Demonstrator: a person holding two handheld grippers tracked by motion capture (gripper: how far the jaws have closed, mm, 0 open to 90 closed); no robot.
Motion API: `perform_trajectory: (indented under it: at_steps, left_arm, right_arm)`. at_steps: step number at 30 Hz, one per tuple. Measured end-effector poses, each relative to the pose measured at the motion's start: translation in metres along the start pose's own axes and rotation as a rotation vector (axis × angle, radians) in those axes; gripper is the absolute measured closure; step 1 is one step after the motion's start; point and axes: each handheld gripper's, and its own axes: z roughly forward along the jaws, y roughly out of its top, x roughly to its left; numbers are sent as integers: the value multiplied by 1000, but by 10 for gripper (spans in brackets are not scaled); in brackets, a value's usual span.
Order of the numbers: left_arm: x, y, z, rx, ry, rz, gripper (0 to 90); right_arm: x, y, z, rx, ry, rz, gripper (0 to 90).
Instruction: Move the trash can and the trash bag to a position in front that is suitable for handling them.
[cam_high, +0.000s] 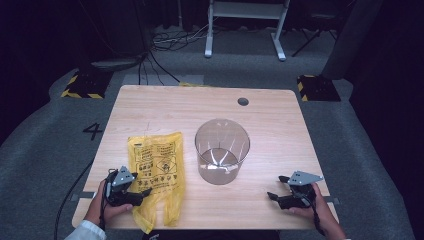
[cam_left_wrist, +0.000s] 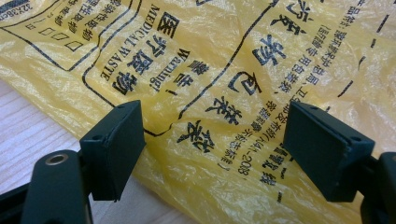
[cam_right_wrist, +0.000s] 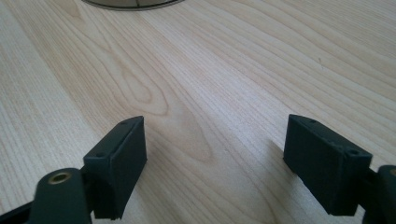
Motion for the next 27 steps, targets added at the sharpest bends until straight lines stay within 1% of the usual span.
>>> perform_trajectory:
  at_steps: [5, 11, 15, 16, 17, 18, 19, 20, 21, 22, 23, 24, 25, 26, 27]
  left_arm:
    - [0, 0, 0, 0, 5, 1, 204]
    - [-2, -1, 0, -1, 6, -7, 205]
    - [-4, -1, -1, 0, 4, -3, 208]
    - [-7, -1, -1, -2, -8, 19, 208]
    - [-7, -1, -1, -2, -8, 19, 207]
    - [-11, 0, 0, -1, -18, 33, 207]
    - [-11, 0, 0, -1, -18, 33, 207]
    - [-15, 1, 1, 0, -31, 33, 207]
    - [-15, 1, 1, 0, -31, 33, 207]
    - [-18, 2, 2, 2, -41, 36, 207]
    - [-21, 4, 3, 3, -51, 57, 207]
    - [-23, 5, 4, 6, -55, 66, 206]
    - [-23, 5, 4, 6, -55, 66, 207]
    - [-26, 6, 5, 8, -65, 78, 206]
    - [-26, 6, 5, 8, -65, 78, 206]
  right_arm:
    - [0, 0, 0, 0, 0, 0, 211]
    - [0, 0, 1, -1, -1, 2, 211]
    - [0, 0, 1, 0, -2, 1, 211]
    - [0, 0, 1, 0, -3, 1, 211]
    - [0, 0, 1, 0, -3, 1, 211]
    - [0, 1, 1, 0, -2, 1, 211]
    - [0, 1, 1, 0, -2, 1, 211]
    - [0, 1, 1, 0, -2, 0, 211]
    - [0, 1, 1, 0, -2, 0, 211]
    - [0, 1, 1, 0, -2, 0, 211]
    - [0, 1, 1, 0, -2, 0, 211]
    - [0, 1, 1, 0, -1, 1, 211]
    - [0, 1, 1, 0, -1, 1, 211]
    - [0, 1, 1, 0, -2, 0, 211]
    - [0, 1, 1, 0, -2, 0, 211]
